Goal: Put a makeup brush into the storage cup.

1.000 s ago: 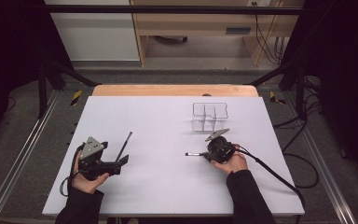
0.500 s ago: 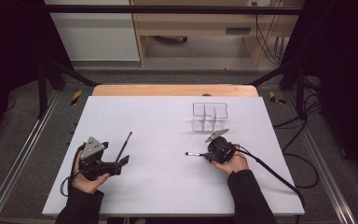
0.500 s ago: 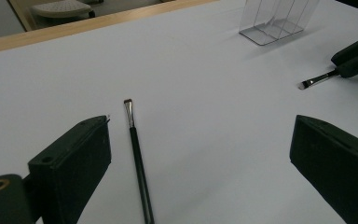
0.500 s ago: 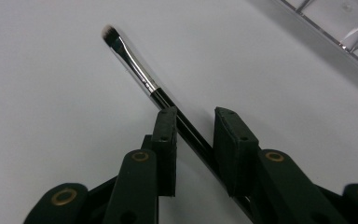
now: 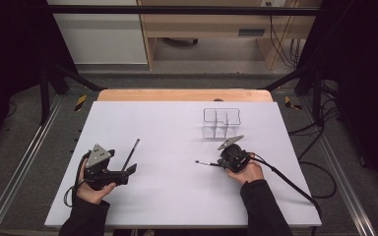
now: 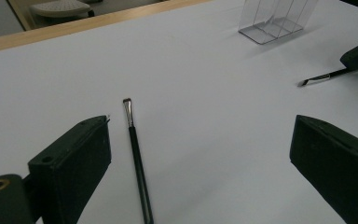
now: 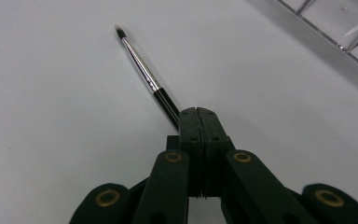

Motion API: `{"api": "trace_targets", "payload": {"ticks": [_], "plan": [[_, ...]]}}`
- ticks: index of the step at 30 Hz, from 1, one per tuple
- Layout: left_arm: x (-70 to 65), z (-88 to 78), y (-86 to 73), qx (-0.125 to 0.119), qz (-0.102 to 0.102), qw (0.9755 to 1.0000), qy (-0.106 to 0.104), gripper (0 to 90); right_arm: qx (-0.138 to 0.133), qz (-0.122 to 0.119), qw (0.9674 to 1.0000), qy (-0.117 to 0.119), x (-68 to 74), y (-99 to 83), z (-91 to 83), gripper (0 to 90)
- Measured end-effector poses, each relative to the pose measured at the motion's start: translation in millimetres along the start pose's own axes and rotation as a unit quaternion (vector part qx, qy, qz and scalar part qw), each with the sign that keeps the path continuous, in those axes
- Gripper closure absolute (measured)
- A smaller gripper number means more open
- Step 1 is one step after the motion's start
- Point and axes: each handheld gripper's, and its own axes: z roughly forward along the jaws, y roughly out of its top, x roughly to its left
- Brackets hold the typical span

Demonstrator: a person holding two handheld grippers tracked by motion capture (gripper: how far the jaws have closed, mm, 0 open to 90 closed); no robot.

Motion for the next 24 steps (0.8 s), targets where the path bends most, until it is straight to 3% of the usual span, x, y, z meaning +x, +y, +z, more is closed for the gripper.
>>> {"api": "trace_targets", "payload": {"ticks": [2,5,24], "plan": [[-0.2,0.0,0.0,0.0,0.001,1.0,0.0,4.5,-0.002,-0.004,1.0,0.001,0.5,-0.4,0.0,87.4],[0.1,0.1,0.0,0.0,0.0,1.0,0.0,4.4,0.008,-0.013,0.9998,-0.013,1.3,-1.8,5.2,74.5],[-0.7,0.5,0.0,0.001,0.002,1.0,-0.002,4.4,0.018,0.005,0.9998,0.004,8.4,-4.5,0.9,79.9]]}}
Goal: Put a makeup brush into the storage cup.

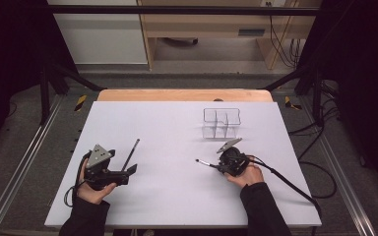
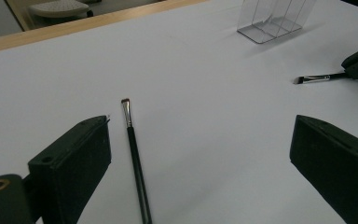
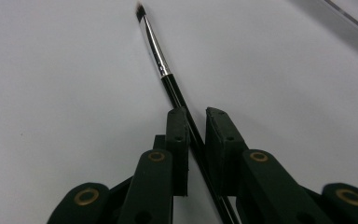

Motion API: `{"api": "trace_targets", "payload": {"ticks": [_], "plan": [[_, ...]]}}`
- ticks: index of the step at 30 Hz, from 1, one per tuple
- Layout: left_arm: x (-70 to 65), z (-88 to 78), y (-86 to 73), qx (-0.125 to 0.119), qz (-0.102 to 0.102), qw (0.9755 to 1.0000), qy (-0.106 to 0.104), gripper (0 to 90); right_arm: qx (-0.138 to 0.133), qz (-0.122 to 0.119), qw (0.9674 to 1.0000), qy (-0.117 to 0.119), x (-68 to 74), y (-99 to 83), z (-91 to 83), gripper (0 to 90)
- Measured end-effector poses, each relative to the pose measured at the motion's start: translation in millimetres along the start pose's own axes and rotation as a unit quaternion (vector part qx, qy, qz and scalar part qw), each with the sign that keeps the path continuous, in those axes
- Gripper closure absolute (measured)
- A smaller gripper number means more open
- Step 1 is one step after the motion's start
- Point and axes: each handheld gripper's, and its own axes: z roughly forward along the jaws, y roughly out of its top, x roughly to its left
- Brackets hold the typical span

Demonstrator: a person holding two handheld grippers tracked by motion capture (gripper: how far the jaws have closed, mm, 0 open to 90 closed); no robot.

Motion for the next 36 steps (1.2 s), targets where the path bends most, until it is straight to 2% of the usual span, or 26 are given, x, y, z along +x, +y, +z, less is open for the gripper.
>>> {"api": "trace_targets", "payload": {"ticks": [6,10,16,20,25,30,32,36], "plan": [[-1.0,-0.1,0.3,-0.002,0.001,1.0,-0.002,4.4,0.0,0.0,0.9999,-0.01,6.0,-2.9,0.1,78.4],[-1.1,0.0,0.3,-0.001,0.001,1.0,-0.002,4.4,0.003,0.009,1.0,-0.002,7.9,-3.2,-1.7,80.8],[-1.7,-0.1,0.5,-0.002,0.002,1.0,-0.003,4.4,0.008,0.008,0.9999,0.009,13.9,-5.5,-4.4,82.9],[-2.4,0.1,0.5,-0.002,0.003,1.0,-0.004,4.4,0.012,0.022,0.9996,0.016,17.8,-7.0,-5.9,83.3],[-2.8,0.1,0.6,-0.002,0.004,1.0,-0.005,4.4,0.006,0.027,0.9996,0.009,21.4,-8.7,-6.0,82.6],[-1.9,-0.5,0.7,-0.003,0.003,1.0,-0.004,4.4,-0.008,0.018,0.9997,0.014,21.1,-8.1,-7.3,72.7],[-1.6,-0.5,0.6,-0.003,0.003,1.0,-0.004,4.4,-0.017,0.021,0.9995,0.015,20.4,-6.6,-9.4,71.0],[-1.8,-0.2,0.6,-0.002,0.003,1.0,-0.005,4.4,-0.013,0.01,0.9998,0.008,17.7,-1.5,-8.5,67.5]]}}
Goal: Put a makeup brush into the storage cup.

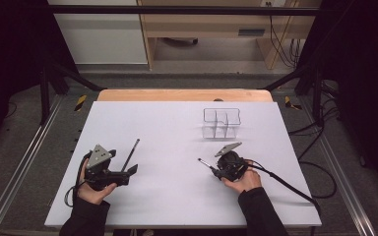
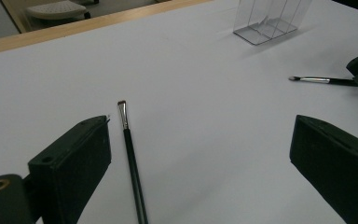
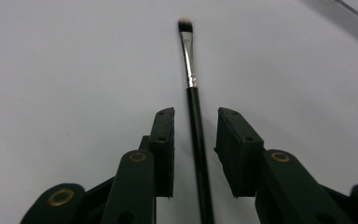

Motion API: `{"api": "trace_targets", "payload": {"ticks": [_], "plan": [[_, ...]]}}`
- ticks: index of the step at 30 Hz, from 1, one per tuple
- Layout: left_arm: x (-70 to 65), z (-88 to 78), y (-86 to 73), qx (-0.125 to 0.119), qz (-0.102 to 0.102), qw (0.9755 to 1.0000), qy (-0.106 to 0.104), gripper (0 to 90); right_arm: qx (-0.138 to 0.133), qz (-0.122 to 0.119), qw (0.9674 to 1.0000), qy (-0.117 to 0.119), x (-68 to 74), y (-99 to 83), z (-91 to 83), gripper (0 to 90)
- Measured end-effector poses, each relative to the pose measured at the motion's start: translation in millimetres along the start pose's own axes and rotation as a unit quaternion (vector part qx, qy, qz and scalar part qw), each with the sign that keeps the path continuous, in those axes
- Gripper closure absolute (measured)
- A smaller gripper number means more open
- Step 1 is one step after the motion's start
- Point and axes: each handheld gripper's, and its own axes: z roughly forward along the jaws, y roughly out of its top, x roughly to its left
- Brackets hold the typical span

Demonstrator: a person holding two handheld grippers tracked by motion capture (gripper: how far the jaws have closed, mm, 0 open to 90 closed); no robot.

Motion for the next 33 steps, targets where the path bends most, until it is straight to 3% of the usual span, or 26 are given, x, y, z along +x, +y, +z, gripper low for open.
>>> {"api": "trace_targets", "payload": {"ticks": [8,14,18,23,27,33], "plan": [[0.4,-0.1,-0.1,0.0,0.0,1.0,-0.001,4.4,0.001,-0.001,1.0,-0.002,1.5,5.6,14.7,70.3],[0.0,-0.1,0.0,-0.001,0.0,1.0,-0.001,4.5,-0.006,0.006,0.9999,-0.006,2.7,4.6,15.3,82.1],[-0.3,-0.1,0.0,-0.001,0.001,1.0,-0.001,4.5,-0.008,0.012,0.9998,-0.01,4.2,4.0,15.2,83.6],[-0.3,-0.2,0.1,-0.001,0.001,1.0,-0.001,4.5,-0.01,0.037,0.999,-0.023,4.1,4.5,15.6,83.9],[-0.2,-0.2,0.1,0.0,0.001,1.0,-0.001,4.5,-0.01,0.04,0.9988,-0.025,4.3,4.7,15.7,82.0],[0.2,-0.2,0.1,0.0,0.001,1.0,-0.001,4.5,-0.017,0.036,0.9991,-0.017,2.2,9.5,7.2,66.5]]}}
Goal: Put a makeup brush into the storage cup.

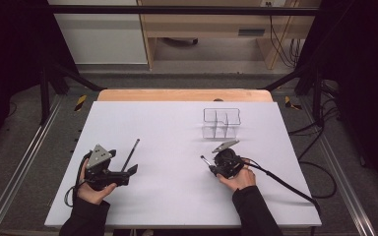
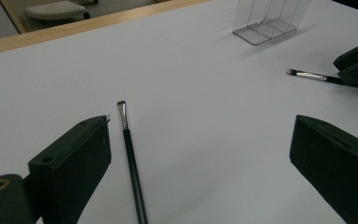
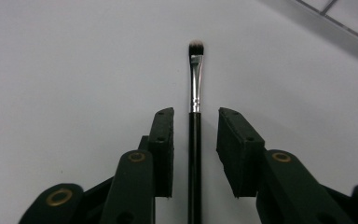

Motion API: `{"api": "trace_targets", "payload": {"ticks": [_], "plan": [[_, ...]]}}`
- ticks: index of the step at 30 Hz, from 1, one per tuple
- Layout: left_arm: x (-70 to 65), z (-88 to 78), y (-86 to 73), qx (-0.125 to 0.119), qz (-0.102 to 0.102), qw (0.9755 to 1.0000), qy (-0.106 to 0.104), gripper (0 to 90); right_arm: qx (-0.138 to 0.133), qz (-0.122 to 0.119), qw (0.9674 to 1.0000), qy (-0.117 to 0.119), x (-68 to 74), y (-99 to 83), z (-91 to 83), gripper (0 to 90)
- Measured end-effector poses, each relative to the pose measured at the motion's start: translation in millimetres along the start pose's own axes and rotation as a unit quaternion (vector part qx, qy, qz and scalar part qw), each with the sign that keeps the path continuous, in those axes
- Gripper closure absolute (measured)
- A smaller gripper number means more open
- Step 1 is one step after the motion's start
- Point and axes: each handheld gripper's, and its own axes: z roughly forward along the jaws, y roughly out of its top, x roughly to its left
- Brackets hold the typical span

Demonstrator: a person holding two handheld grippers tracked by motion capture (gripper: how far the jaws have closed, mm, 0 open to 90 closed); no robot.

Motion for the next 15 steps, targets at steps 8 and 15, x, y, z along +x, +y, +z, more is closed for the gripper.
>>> {"api": "trace_targets", "payload": {"ticks": [8,15], "plan": [[0.0,0.1,0.1,0.001,0.001,1.0,-0.001,4.4,0.051,-0.03,0.9982,-0.008,-3.6,15.0,-6.2,52.0],[0.0,0.6,-0.1,0.003,0.0,1.0,-0.001,4.4,0.102,-0.052,0.9934,-0.008,-3.8,23.4,-1.3,42.4]]}}
